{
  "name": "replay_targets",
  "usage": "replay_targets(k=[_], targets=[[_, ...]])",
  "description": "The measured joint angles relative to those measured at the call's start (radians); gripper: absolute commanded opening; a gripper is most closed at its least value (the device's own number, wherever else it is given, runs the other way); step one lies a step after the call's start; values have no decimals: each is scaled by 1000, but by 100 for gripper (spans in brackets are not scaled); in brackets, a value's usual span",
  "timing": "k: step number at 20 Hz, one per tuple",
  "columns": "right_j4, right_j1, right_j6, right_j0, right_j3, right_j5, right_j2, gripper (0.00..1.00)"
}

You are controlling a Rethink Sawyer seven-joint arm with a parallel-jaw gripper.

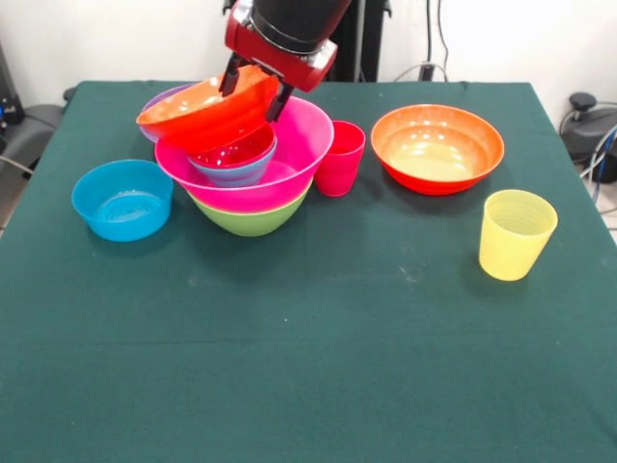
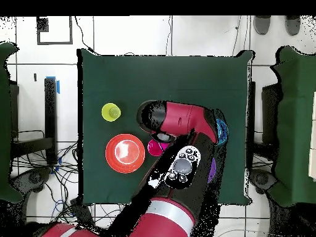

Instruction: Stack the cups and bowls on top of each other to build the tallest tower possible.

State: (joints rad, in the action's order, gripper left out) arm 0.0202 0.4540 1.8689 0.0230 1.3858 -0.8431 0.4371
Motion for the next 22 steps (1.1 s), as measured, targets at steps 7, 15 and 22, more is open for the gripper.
replay_targets(k=[7, 15, 22], targets=[[0, -1, 0, 12, -24, -5, 0, 100], [-1, -2, 0, 20, -48, -23, 0, 100], [-3, -2, 0, 30, -68, -57, 0, 100]])
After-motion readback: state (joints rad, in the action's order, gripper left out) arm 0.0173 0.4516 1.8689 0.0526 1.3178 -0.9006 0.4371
